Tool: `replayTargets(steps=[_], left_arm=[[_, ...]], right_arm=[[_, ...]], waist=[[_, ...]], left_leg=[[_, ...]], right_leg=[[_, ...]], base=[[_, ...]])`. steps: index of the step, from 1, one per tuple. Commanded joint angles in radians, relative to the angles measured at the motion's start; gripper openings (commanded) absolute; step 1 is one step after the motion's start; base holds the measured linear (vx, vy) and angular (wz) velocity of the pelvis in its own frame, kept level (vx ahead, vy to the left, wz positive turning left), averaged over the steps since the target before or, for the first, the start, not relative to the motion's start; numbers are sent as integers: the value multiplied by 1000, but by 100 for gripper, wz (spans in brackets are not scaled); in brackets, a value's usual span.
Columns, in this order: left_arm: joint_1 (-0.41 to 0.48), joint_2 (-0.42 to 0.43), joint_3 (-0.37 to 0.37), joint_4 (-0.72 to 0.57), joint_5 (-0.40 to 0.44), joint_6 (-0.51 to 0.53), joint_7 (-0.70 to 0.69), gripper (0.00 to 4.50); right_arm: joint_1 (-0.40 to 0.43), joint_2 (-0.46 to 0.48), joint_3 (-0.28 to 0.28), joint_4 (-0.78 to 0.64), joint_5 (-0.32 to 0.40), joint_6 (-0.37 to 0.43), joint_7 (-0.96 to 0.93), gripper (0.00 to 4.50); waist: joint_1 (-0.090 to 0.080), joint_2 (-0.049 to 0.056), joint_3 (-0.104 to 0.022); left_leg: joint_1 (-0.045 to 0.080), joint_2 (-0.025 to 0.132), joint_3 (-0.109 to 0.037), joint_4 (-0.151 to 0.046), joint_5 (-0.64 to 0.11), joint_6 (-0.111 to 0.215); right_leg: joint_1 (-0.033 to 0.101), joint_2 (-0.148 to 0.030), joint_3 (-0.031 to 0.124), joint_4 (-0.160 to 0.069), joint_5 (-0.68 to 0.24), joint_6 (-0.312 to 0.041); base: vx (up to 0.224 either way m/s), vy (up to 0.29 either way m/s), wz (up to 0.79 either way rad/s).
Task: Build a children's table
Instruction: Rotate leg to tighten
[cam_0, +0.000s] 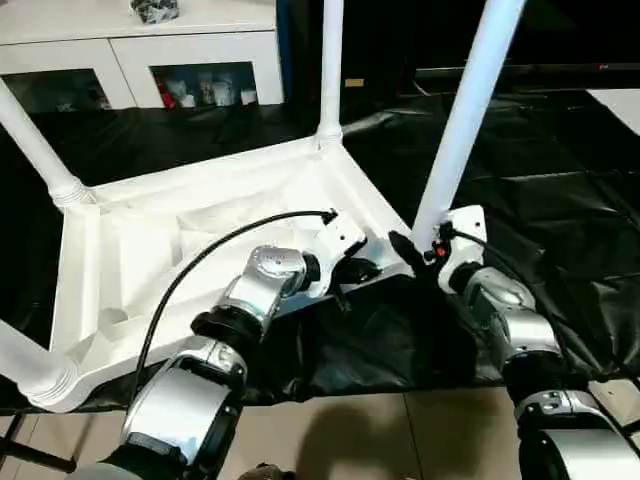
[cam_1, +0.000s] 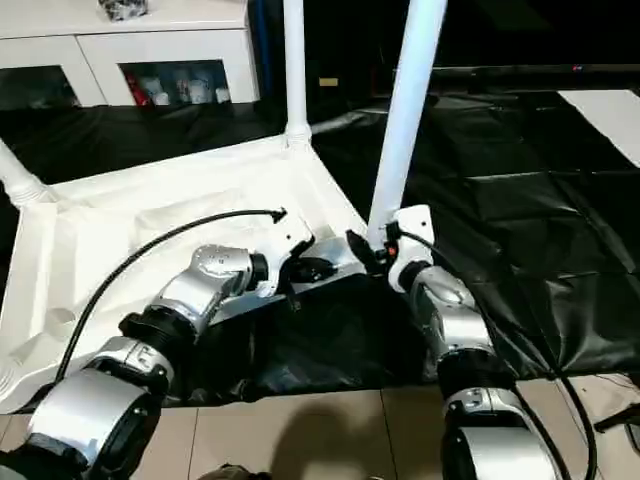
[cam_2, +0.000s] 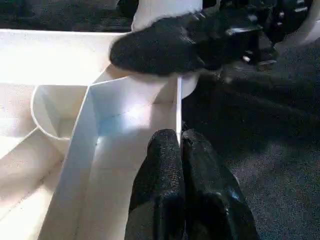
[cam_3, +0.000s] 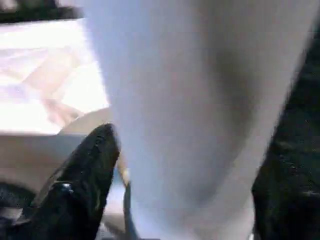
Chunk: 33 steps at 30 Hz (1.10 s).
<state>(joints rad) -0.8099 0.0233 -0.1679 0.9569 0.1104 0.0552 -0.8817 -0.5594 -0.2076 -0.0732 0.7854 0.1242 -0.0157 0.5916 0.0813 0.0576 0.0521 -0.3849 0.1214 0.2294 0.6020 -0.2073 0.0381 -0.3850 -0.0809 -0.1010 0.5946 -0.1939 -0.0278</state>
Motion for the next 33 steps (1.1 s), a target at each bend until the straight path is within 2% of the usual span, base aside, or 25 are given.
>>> replayTargets(steps=[1, 3, 6, 8, 9, 10, 11, 13, 14, 16, 17, 18, 19, 23, 25, 30, 33], left_arm=[[-20, -32, -23, -47, -32, -40, -48, 0], [-5, 1, -41, -70, -43, -49, -154, 0], [-1, 10, -46, -76, -47, -50, -182, 0], [6, 28, -54, -88, -53, -51, -240, 0], [8, 37, -59, -94, -56, -45, -274, 0], [8, 37, -59, -94, -56, -45, -274, 0], [12, 48, -66, -101, -61, -42, -316, 0], [17, 65, -77, -112, -66, -36, -378, 0], [19, 70, -80, -116, -68, -34, -395, 0], [22, 80, -88, -124, -71, -27, -429, 0], [24, 86, -92, -128, -73, -22, -447, 0], [24, 86, -92, -128, -73, -22, -447, 0], [25, 92, -94, -130, -74, -17, -460, 0], [26, 98, -95, -134, -74, -13, -473, 0], [25, 103, -94, -136, -76, -9, -484, 0], [27, 106, -91, -144, -77, -3, -488, 0], [24, 96, -80, -139, -76, -9, -454, 0]], right_arm=[[24, 40, 90, 4, -8, 14, 94, 382], [79, -7, 122, -91, 33, 0, 271, 382], [98, -22, 131, -123, 48, 0, 325, 382], [138, -65, 160, -189, 78, 25, 460, 382], [157, -87, 174, -218, 90, 40, 517, 382], [157, -87, 174, -218, 90, 40, 517, 382], [177, -115, 189, -256, 108, 60, 583, 382], [204, -152, 209, -308, 131, 97, 665, 382], [211, -162, 215, -322, 137, 110, 686, 367], [223, -179, 227, -345, 143, 126, 723, 351], [229, -187, 232, -356, 145, 133, 740, 347], [229, -187, 232, -356, 145, 133, 740, 347], [235, -196, 240, -366, 148, 144, 760, 320], [243, -209, 252, -380, 147, 159, 785, 304], [248, -217, 259, -393, 145, 175, 803, 275], [253, -221, 262, -410, 147, 198, 812, 263], [245, -202, 244, -399, 146, 195, 773, 262]], waist=[[5, -13, -68], [12, -15, -69], [16, -14, -70], [18, -15, -67], [22, -12, -65], [22, -14, -64], [27, -13, -63], [35, -10, -62], [37, -11, -62], [42, -10, -63], [43, -11, -63], [45, -10, -64], [45, -10, -64], [52, -11, -64], [55, -11, -64], [57, -10, -66], [57, -10, -66]], left_leg=[[20, 140, -73, -71, -137, 84], [16, 140, -72, -66, -118, 112], [17, 144, -73, -67, -119, 130], [18, 144, -73, -68, -144, 127], [21, 146, -73, -70, -170, 114], [20, 145, -73, -72, -177, 111], [24, 148, -75, -74, -187, 94], [28, 149, -74, -75, -196, 83], [27, 149, -75, -76, -198, 81], [31, 154, -76, -79, -202, 69], [29, 153, -76, -80, -198, 62], [29, 152, -76, -79, -194, 61], [28, 150, -75, -78, -195, 59], [28, 150, -76, -77, -182, 58], [27, 150, -77, -77, -177, 57], [28, 151, -77, -77, -178, 55], [28, 150, -77, -77, -182, 50]], right_leg=[[46, -133, 74, -55, -20, -270], [49, -134, 72, -51, -1, -268], [46, -131, 71, -50, 3, -268], [45, -132, 71, -56, -36, -266], [43, -133, 73, -60, -76, -262], [44, -132, 73, -63, -90, -259], [41, -131, 74, -67, -120, -252], [38, -132, 76, -68, -140, -250], [40, -132, 76, -69, -143, -248], [36, -132, 77, -66, -134, -249], [38, -134, 77, -64, -120, -250], [38, -135, 77, -63, -116, -251], [38, -136, 77, -64, -111, -255], [39, -137, 77, -65, -118, -249], [39, -136, 76, -64, -115, -246], [39, -137, 76, -64, -118, -243], [39, -137, 76, -64, -123, -243]], base=[[0, 0, 0], [0, 0, 0], [0, 0, 0], [0, 0, 0], [0, 0, 0], [0, 0, 0], [0, 0, 0], [0, 0, 0], [0, 0, 0], [0, 0, 0], [0, 0, 0], [0, 0, 0], [0, 0, 0], [0, 0, 0], [0, 0, 0], [0, 0, 0], [0, 0, 0]])
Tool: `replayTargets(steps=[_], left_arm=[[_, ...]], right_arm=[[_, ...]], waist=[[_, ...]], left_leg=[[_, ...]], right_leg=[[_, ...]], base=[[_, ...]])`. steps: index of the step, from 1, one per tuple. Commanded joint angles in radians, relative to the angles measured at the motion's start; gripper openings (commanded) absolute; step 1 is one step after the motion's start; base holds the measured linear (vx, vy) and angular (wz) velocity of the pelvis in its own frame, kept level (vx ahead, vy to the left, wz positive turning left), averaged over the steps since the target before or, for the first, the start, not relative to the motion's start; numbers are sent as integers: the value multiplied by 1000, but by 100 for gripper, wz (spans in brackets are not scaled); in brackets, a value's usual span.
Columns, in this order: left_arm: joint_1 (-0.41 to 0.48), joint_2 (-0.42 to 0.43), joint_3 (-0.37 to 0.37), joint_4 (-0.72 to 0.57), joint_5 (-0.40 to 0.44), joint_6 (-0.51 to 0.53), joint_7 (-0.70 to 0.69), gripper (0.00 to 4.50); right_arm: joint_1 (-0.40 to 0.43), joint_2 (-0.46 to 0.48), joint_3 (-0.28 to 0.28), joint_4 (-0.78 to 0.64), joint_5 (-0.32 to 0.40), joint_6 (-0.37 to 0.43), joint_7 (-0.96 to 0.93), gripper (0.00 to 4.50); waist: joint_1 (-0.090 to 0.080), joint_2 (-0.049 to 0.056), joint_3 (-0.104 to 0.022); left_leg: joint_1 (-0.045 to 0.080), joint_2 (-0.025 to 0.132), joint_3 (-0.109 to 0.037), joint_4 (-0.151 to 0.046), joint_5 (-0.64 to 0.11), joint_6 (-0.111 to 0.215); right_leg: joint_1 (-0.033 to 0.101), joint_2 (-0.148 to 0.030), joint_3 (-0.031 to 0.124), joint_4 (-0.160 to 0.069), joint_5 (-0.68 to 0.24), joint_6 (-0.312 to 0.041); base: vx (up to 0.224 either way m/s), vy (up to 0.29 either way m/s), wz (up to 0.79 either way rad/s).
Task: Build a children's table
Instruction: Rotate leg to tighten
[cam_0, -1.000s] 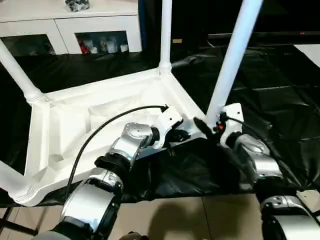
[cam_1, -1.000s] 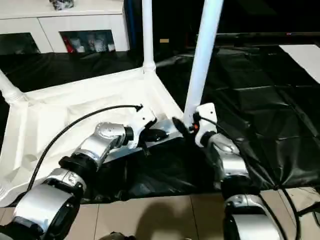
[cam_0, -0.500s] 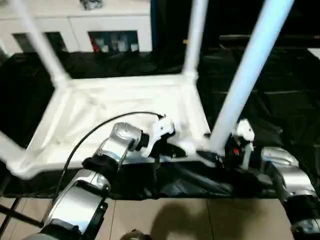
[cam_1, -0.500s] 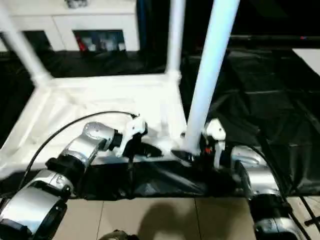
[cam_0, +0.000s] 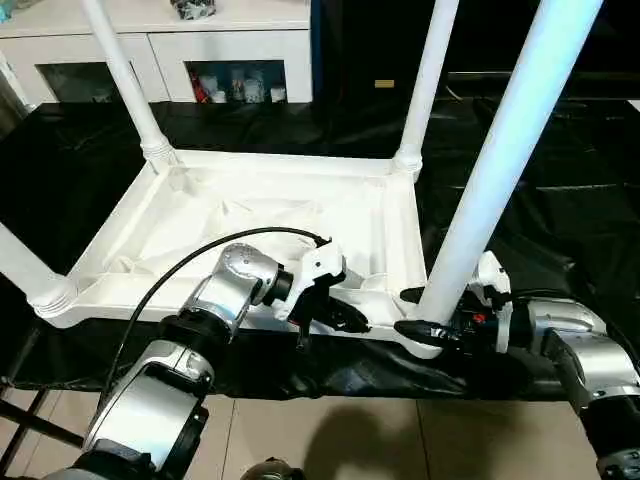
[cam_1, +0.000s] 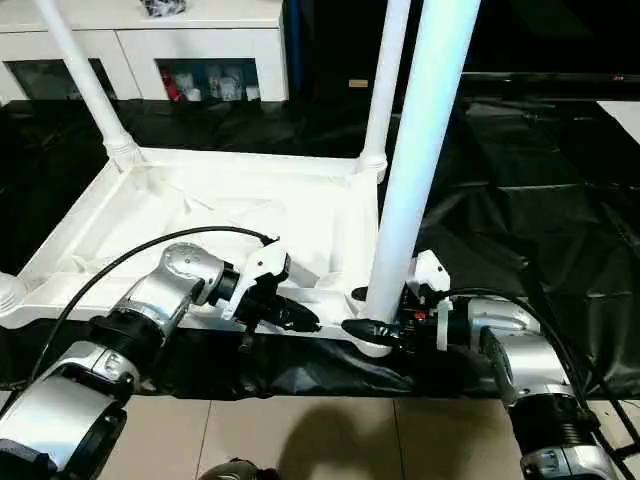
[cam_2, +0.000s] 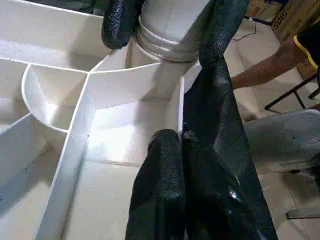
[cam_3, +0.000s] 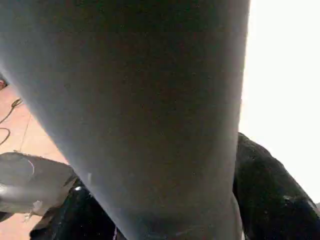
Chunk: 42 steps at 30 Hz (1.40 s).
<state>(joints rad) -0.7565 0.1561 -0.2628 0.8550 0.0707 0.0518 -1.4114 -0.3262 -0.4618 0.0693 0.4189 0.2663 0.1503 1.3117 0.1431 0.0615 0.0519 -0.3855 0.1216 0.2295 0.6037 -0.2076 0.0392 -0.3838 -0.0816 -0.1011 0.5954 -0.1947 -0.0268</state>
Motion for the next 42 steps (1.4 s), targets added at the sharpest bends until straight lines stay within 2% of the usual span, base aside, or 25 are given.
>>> replayTargets(steps=[1, 2, 3, 6, 7, 8, 9, 11, 13, 14, 15, 17, 18, 19, 20, 21, 24, 25, 29, 31, 34, 36, 38, 40, 42], left_arm=[[-34, -44, 22, -29, -35, -10, 104, 0], [-34, -45, 23, -28, -34, -10, 107, 0], [-50, -65, 42, -5, -28, -15, 183, 0], [-73, -103, 70, 26, -19, -16, 312, 0], [-73, -103, 70, 26, -19, -16, 312, 0], [-84, -133, 83, 38, -14, 0, 391, 0], [-85, -139, 85, 41, -12, 4, 407, 0], [-91, -165, 92, 51, -8, 17, 470, 0], [-92, -184, 93, 54, -2, 22, 508, 0], [-90, -196, 89, 54, 2, 22, 526, 0], [-89, -201, 88, 53, 5, 23, 534, 0], [-87, -211, 84, 52, 9, 22, 547, 0], [-83, -224, 75, 52, 15, 15, 561, 0], [-85, -227, 72, 58, 18, 8, 565, 0], [-85, -226, 71, 62, 20, 1, 566, 0], [-85, -226, 71, 62, 20, 1, 566, 0], [-87, -216, 71, 68, 19, -16, 553, 0], [-87, -214, 71, 67, 19, -18, 551, 0], [-86, -190, 74, 66, 9, -28, 507, 0], [-78, -170, 68, 56, 4, -35, 453, 0], [-63, -139, 56, 33, -5, -34, 369, 0], [-55, -126, 49, 21, -11, -34, 327, 0], [-49, -113, 44, 10, -16, -34, 287, 0], [-44, -97, 37, 0, -21, -37, 239, 0], [-40, -76, 28, -12, -26, -34, 172, 0]], right_arm=[[7, 62, 91, -26, 5, 26, 31, 262], [7, 64, 90, -25, 4, 25, 28, 261], [-6, 93, 69, -4, -7, 12, -45, 261], [-47, 169, 22, 79, -44, 0, -242, 261], [-47, 169, 22, 79, -44, 0, -242, 261], [-89, 225, -21, 163, -63, -7, -400, 260], [-96, 235, -28, 177, -64, -7, -426, 259], [-126, 274, -58, 235, -69, -7, -537, 259], [-147, 300, -74, 273, -78, -10, -623, 259], [-162, 317, -84, 302, -84, -8, -681, 259], [-169, 324, -89, 313, -85, -9, -702, 259], [-179, 337, -96, 332, -88, -14, -736, 259], [-192, 359, -104, 350, -98, -44, -766, 259], [-196, 363, -100, 357, -115, -72, -765, 259], [-195, 363, -93, 357, -128, -86, -749, 314], [-195, 363, -93, 357, -128, -86, -749, 328], [-196, 349, -78, 353, -127, -105, -697, 336], [-196, 346, -74, 350, -127, -107, -691, 363], [-172, 304, -33, 313, -145, -146, -605, 363], [-144, 272, -18, 265, -126, -162, -499, 363], [-86, 212, 14, 151, -69, -125, -306, 363], [-63, 183, 31, 111, -54, -112, -238, 363], [-44, 153, 46, 79, -40, -97, -176, 363], [-24, 117, 67, 50, -30, -86, -112, 363], [-2, 77, 94, 18, -21, -58, -36, 363]], waist=[[-5, -14, -65], [-5, -14, -65], [-5, -13, -66], [-14, -15, -63], [-17, -15, -61], [-27, -15, -63], [-36, -15, -63], [-47, -12, -65], [-55, -12, -67], [-57, -14, -70], [-59, -14, -69], [-60, -13, -67], [-59, -11, -65], [-60, -11, -64], [-61, -11, -62], [-61, -9, -62], [-64, -11, -64], [-63, -11, -64], [-59, -14, -66], [-54, -13, -68], [-47, -15, -69], [-41, -16, -67], [-40, -16, -66], [-34, -16, -63], [-28, -14, -62]], left_leg=[[29, 149, -77, -78, -181, 49], [28, 149, -77, -78, -181, 48], [28, 150, -78, -79, -180, 45], [31, 147, -80, -82, -217, 9], [29, 145, -81, -83, -223, 4], [31, 145, -82, -83, -220, -14], [29, 144, -86, -86, -225, -21], [29, 145, -83, -86, -208, -22], [27, 140, -79, -82, -179, -5], [23, 135, -77, -76, -142, 32], [19, 135, -76, -74, -129, 51], [20, 136, -76, -75, -140, 59], [22, 137, -77, -76, -166, 53], [24, 138, -77, -77, -178, 48], [26, 140, -79, -80, -202, 34], [26, 140, -79, -81, -211, 28], [27, 142, -79, -84, -215, 22], [25, 141, -78, -83, -206, 29], [21, 139, -75, -76, -169, 61], [19, 140, -74, -72, -143, 85], [18, 143, -73, -69, -126, 122], [17, 144, -75, -69, -139, 132], [18, 144, -74, -70, -153, 128], [23, 146, -75, -74, -192, 99], [27, 148, -76, -78, -205, 77]], right_leg=[[38, -137, 76, -66, -122, -244], [37, -138, 76, -66, -122, -244], [36, -137, 76, -65, -121, -243], [32, -138, 77, -70, -177, -242], [33, -139, 77, -75, -198, -237], [31, -140, 79, -73, -209, -235], [37, -138, 76, -74, -203, -236], [33, -135, 78, -66, -152, -248], [38, -133, 77, -62, -78, -262], [44, -134, 75, -58, -17, -269], [44, -136, 75, -58, -8, -272], [43, -134, 74, -62, -37, -266], [42, -136, 75, -69, -93, -256], [41, -135, 76, -72, -112, -252], [40, -135, 76, -76, -146, -246], [40, -133, 75, -76, -154, -244], [41, -131, 76, -69, -116, -250], [41, -132, 77, -66, -91, -255], [45, -134, 75, -63, -56, -262], [46, -133, 73, -58, -32, -261], [45, -131, 72, -53, -2, -266], [45, -132, 72, -56, -21, -260], [44, -132, 71, -60, -48, -259], [41, -133, 73, -70, -133, -244], [39, -131, 75, -73, -165, -241]], base=[[0, 0, 0], [0, 0, 0], [0, 0, 0], [0, 0, 0], [0, 0, 0], [0, 0, 0], [0, 0, 0], [0, 0, 0], [0, 0, 0], [0, 0, 0], [0, 0, 0], [0, 0, 0], [0, 0, 0], [0, 0, 0], [0, 0, 0], [0, 0, 0], [0, 0, 0], [0, 0, 0], [0, 0, 0], [0, 0, 0], [0, 0, 0], [0, 0, 0], [0, 0, 0], [0, 0, 0], [0, 0, 0]])
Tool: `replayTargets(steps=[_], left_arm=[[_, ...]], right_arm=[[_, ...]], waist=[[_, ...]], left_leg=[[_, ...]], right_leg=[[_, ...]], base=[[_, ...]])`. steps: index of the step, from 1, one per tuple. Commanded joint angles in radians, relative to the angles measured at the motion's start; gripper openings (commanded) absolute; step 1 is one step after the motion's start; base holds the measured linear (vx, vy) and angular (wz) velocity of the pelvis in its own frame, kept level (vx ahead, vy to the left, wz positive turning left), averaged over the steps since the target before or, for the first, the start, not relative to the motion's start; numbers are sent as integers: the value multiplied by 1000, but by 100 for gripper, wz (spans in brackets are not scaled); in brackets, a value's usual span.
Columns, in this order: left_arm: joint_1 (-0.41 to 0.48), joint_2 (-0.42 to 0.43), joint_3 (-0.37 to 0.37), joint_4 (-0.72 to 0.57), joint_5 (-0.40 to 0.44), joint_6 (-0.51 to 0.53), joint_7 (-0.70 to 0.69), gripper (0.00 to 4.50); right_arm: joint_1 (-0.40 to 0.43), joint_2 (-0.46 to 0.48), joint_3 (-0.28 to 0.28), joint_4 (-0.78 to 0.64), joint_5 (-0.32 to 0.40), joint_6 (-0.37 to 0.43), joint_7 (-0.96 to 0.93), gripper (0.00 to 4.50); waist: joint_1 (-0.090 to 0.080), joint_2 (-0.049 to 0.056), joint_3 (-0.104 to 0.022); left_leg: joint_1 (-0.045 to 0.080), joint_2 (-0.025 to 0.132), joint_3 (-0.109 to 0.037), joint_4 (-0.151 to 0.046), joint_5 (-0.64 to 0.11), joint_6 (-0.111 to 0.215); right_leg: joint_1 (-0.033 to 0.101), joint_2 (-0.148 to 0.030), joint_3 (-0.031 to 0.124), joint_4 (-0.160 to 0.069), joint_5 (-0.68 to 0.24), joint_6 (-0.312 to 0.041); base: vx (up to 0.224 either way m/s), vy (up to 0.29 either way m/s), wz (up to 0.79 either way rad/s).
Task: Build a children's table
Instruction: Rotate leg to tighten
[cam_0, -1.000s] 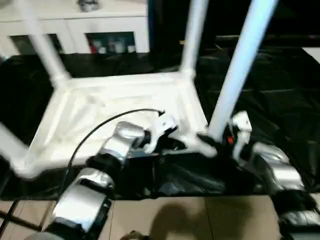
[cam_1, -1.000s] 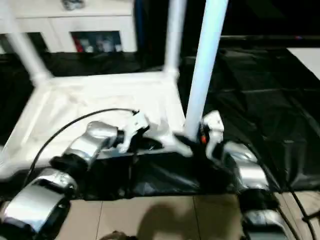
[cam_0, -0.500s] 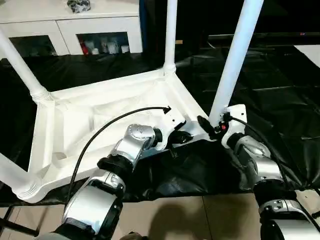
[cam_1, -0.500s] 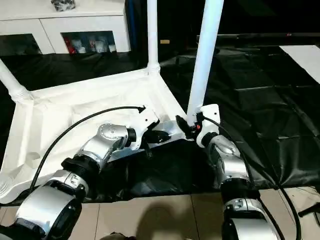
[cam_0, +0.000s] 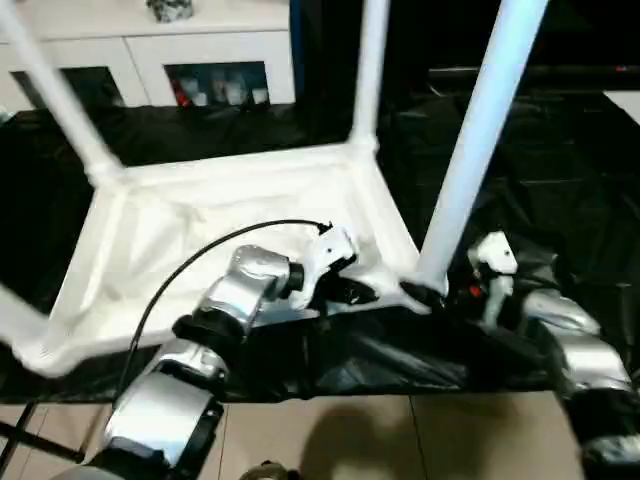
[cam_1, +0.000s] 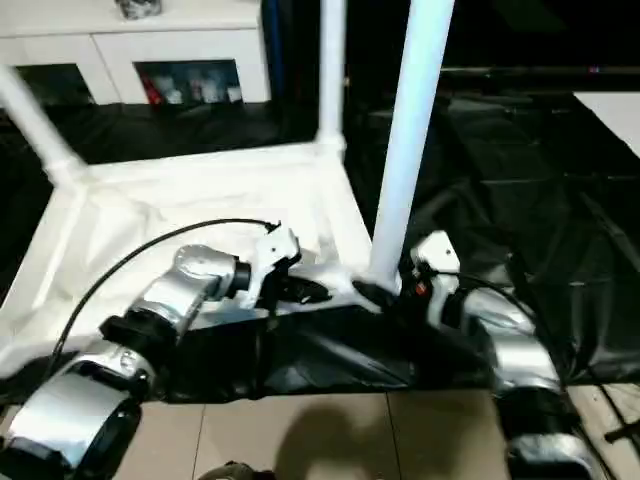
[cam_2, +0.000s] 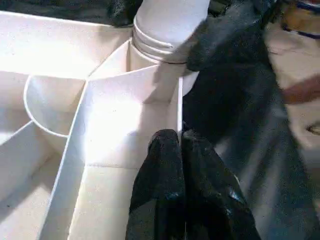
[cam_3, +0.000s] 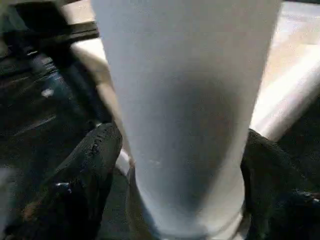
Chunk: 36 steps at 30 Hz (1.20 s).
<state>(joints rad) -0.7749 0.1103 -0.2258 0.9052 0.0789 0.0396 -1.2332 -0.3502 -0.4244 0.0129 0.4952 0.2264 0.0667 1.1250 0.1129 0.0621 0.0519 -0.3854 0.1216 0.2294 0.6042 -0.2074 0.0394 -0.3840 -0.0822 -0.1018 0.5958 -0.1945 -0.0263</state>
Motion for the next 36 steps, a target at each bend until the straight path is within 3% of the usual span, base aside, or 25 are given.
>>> replayTargets(steps=[1, 2, 5, 7, 10, 12, 15, 22, 25, 27, 31, 33, 34, 36], left_arm=[[-20, -26, -10, -64, -35, -19, -21, 0], [-19, -24, -11, -67, -36, -20, -28, 0], [-16, -15, -14, -72, -37, -18, -48, 0], [-14, -4, -22, -77, -39, -15, -72, 0], [-7, 8, -27, -89, -39, -8, -93, 0], [-5, 12, -28, -92, -38, -6, -99, 0], [-1, 14, -30, -98, -36, -3, -104, 0], [-2, 5, -20, -94, -34, -2, -62, 0], [-14, -17, -2, -80, -31, 6, 12, 0], [-26, -37, 10, -62, -22, 13, 86, 0], [-49, -71, 28, -32, -13, 23, 190, 0], [-79, -115, 49, 7, -6, 37, 322, 0], [-85, -125, 53, 15, -6, 39, 350, 0], [-96, -147, 59, 30, -3, 40, 406, 0]], right_arm=[[26, 32, 156, -64, 20, 36, 166, 363], [29, 29, 158, -70, 20, 40, 173, 363], [39, 21, 164, -86, 20, 53, 194, 363], [48, 14, 171, -100, 19, 61, 215, 334], [57, 10, 180, -112, 17, 66, 229, 332], [60, 8, 183, -121, 22, 77, 237, 299], [60, 6, 188, -127, 25, 88, 248, 291], [70, 21, 172, -132, 24, 96, 229, 268], [53, 67, 131, -82, 8, 78, 125, 267], [23, 106, 104, -23, -20, 64, 14, 267], [-35, 169, 64, 81, -63, 66, -185, 266], [-88, 232, 32, 176, -97, 72, -373, 266], [-99, 244, 28, 193, -106, 70, -410, 266], [-134, 277, 11, 251, -127, 72, -522, 266]], waist=[[5, -14, -62], [7, -9, -63], [9, -13, -63], [11, -13, -64], [12, -12, -63], [13, -12, -63], [14, -13, -63], [15, -15, -63], [13, -15, -62], [3, -15, -58], [-19, -15, -54], [-33, -13, -54], [-39, -14, -56], [-40, -14, -60]], left_leg=[[29, 150, -77, -79, -203, 73], [30, 151, -77, -80, -201, 67], [26, 150, -77, -81, -198, 63], [25, 148, -77, -80, -197, 61], [26, 149, -78, -81, -199, 54], [27, 150, -78, -82, -199, 53], [28, 150, -77, -81, -207, 44], [26, 148, -77, -80, -190, 52], [27, 150, -78, -82, -204, 40], [30, 148, -82, -87, -250, 3], [29, 145, -89, -91, -298, -40], [36, 143, -88, -93, -316, -59], [30, 143, -91, -94, -304, -60], [32, 140, -83, -89, -268, -40]], right_leg=[[38, -130, 76, -71, -159, -242], [35, -131, 77, -69, -142, -248], [38, -133, 76, -66, -115, -253], [39, -135, 77, -66, -111, -252], [38, -135, 76, -68, -128, -249], [39, -134, 76, -67, -127, -247], [38, -136, 77, -69, -135, -248], [38, -136, 76, -68, -137, -243], [36, -136, 77, -71, -161, -240], [32, -138, 77, -77, -223, -239], [34, -140, 78, -84, -299, -225], [26, -137, 81, -87, -296, -221], [33, -137, 80, -83, -265, -225], [32, -138, 83, -78, -186, -241]], base=[[0, 0, 0], [0, 0, 0], [0, 0, 0], [0, 0, 0], [0, 0, 0], [0, 0, 0], [0, 0, 0], [0, 0, 0], [0, 0, 0], [0, 0, 0], [0, 0, 0], [0, 0, 0], [0, 0, 0], [0, 0, 0]])
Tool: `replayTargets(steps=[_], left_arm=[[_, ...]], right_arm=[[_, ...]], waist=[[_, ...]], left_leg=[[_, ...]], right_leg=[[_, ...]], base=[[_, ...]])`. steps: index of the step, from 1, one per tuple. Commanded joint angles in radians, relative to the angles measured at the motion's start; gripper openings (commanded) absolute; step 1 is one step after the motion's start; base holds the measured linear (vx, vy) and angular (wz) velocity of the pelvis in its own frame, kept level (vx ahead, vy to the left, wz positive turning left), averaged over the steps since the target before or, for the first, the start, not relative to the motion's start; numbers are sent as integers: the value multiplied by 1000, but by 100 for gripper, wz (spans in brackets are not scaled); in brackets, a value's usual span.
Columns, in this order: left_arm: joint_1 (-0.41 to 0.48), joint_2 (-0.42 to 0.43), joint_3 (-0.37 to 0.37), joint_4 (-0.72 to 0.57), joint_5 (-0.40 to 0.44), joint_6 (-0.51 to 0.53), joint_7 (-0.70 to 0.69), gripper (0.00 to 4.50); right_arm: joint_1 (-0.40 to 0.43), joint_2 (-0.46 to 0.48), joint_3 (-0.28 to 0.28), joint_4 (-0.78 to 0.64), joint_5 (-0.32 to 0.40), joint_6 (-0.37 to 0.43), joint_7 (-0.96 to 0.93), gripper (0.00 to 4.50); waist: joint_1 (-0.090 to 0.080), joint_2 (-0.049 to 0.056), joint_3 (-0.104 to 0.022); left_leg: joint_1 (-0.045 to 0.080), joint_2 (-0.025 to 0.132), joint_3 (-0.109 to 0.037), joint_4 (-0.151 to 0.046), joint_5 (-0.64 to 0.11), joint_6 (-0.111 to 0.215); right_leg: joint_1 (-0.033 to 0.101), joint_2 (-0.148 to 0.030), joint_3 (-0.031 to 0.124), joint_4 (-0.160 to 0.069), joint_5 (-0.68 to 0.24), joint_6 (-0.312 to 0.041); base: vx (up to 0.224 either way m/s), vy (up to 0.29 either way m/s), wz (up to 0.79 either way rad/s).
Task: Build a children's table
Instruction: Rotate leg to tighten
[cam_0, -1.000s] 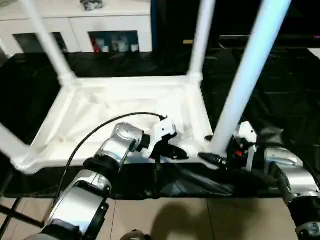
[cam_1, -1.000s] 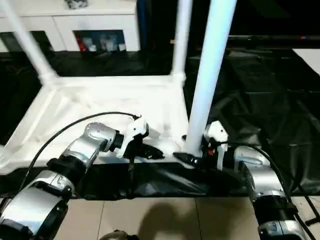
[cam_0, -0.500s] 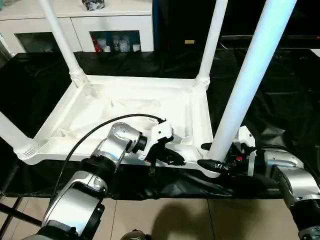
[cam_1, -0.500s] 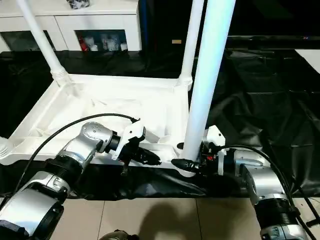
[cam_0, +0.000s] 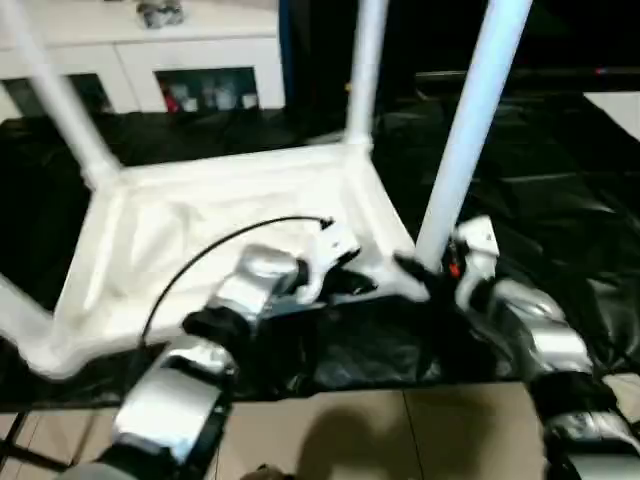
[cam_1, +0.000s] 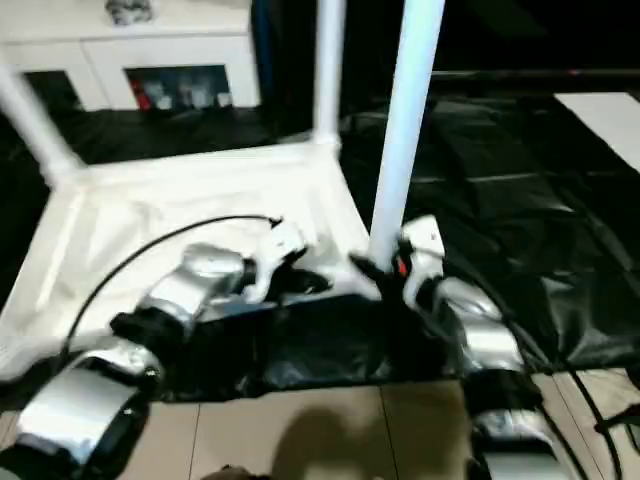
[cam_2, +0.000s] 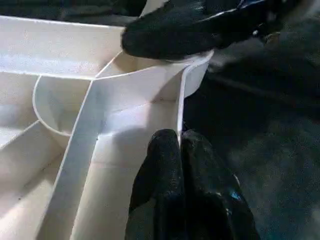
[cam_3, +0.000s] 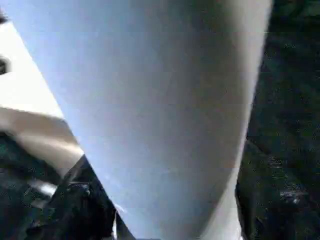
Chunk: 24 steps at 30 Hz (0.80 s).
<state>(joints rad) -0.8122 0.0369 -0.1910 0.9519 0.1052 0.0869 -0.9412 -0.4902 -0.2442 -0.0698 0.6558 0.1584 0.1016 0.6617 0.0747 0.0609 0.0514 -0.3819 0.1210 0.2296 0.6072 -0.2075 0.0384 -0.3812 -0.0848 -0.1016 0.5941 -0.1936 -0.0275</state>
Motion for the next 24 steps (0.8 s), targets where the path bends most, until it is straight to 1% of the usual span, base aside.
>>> replayTargets(steps=[1, 2, 3, 4, 5, 6, 7, 8, 9, 10, 11, 12, 14, 16, 18, 19, 21, 24], left_arm=[[-60, -79, 25, -14, -28, -8, 126, 0], [-63, -87, 27, -10, -27, -7, 144, 0], [-64, -94, 28, -8, -27, -7, 155, 0], [-63, -99, 28, -7, -25, -10, 164, 0], [-63, -99, 28, -7, -25, -10, 164, 0], [-60, -105, 27, -9, -25, -15, 160, 0], [-57, -107, 26, -10, -26, -18, 151, 0], [-55, -106, 25, -10, -27, -26, 139, 0], [-51, -103, 22, -10, -30, -34, 120, 0], [-50, -102, 21, -11, -31, -35, 114, 0], [-49, -100, 20, -11, -32, -37, 108, 0], [-45, -93, 15, -14, -35, -45, 82, 0], [-41, -88, 12, -16, -36, -47, 65, 0], [-41, -88, 12, -16, -36, -47, 65, 0], [-41, -88, 12, -16, -36, -47, 65, 0], [-41, -88, 12, -16, -36, -47, 65, 0], [-41, -88, 12, -16, -36, -47, 65, 0], [-41, -88, 12, -16, -36, -47, 65, 0]], right_arm=[[-3, 104, 90, 104, -63, 37, -80, 266], [-16, 117, 84, 125, -68, 30, -112, 266], [-26, 126, 82, 140, -71, 17, -129, 266], [-31, 131, 92, 147, -82, -6, -126, 266], [-31, 131, 92, 147, -82, -6, -126, 266], [-34, 135, 112, 152, -97, -35, -103, 335], [-35, 136, 117, 152, -99, -42, -90, 335], [-36, 138, 114, 152, -92, -41, -76, 335], [-38, 139, 112, 149, -85, -41, -58, 341], [-38, 138, 112, 148, -84, -42, -54, 363], [-38, 136, 115, 147, -86, -47, -50, 376], [-36, 125, 126, 142, -90, -61, -31, 381], [-35, 117, 133, 140, -89, -75, -10, 395], [-35, 117, 133, 140, -89, -75, -10, 428], [-35, 117, 133, 140, -89, -75, -10, 433], [-35, 117, 133, 140, -89, -75, -10, 442], [-35, 117, 133, 140, -89, -75, -10, 442], [-35, 117, 133, 140, -89, -75, -10, 442]], waist=[[-6, -12, -59], [-7, -12, -60], [-9, -14, -60], [-8, -13, -61], [-9, -15, -61], [-7, -14, -63], [-7, -15, -62], [-8, -14, -62], [-8, -13, -62], [-8, -12, -62], [-8, -12, -62], [-8, -13, -62], [-7, -14, -63], [-8, -14, -64], [-8, -14, -62], [-8, -13, -61], [-9, -13, -61], [-10, -13, -61]], left_leg=[[23, 139, -84, -92, -257, -33], [24, 137, -81, -90, -241, -19], [23, 134, -80, -88, -237, -10], [21, 133, -79, -84, -230, 3], [20, 132, -79, -83, -219, 12], [17, 133, -78, -81, -197, 32], [17, 135, -78, -82, -190, 44], [18, 136, -78, -84, -192, 51], [19, 138, -78, -85, -195, 52], [20, 141, -78, -86, -201, 51], [21, 141, -79, -87, -203, 50], [21, 141, -78, -87, -208, 49], [18, 140, -77, -84, -193, 55], [18, 140, -77, -84, -185, 62], [17, 140, -76, -83, -191, 65], [18, 141, -76, -85, -202, 61], [20, 141, -77, -86, -212, 53], [19, 142, -77, -87, -208, 50]], right_leg=[[31, -134, 81, -74, -169, -246], [32, -131, 80, -73, -142, -252], [33, -134, 80, -75, -137, -255], [36, -137, 80, -75, -140, -256], [39, -137, 80, -76, -136, -254], [41, -136, 79, -74, -120, -253], [39, -131, 76, -72, -120, -250], [38, -127, 75, -72, -124, -249], [38, -128, 75, -70, -125, -249], [37, -127, 75, -70, -125, -251], [36, -126, 75, -69, -123, -252], [36, -127, 75, -69, -121, -255], [39, -130, 76, -65, -90, -263], [39, -130, 75, -63, -78, -267], [39, -130, 75, -66, -87, -269], [38, -130, 75, -68, -108, -266], [37, -130, 76, -70, -125, -263], [37, -128, 76, -67, -107, -266]], base=[[0, 0, 0], [0, 0, 0], [0, 0, 0], [0, 0, 0], [0, 0, 0], [0, 0, 0], [0, 0, 0], [0, 0, 0], [0, 0, 0], [0, 0, 0], [0, 0, 0], [0, 0, 0], [0, 0, 0], [0, 0, 0], [0, 0, 0], [0, 0, 0], [0, 0, 0], [0, 0, 0]])
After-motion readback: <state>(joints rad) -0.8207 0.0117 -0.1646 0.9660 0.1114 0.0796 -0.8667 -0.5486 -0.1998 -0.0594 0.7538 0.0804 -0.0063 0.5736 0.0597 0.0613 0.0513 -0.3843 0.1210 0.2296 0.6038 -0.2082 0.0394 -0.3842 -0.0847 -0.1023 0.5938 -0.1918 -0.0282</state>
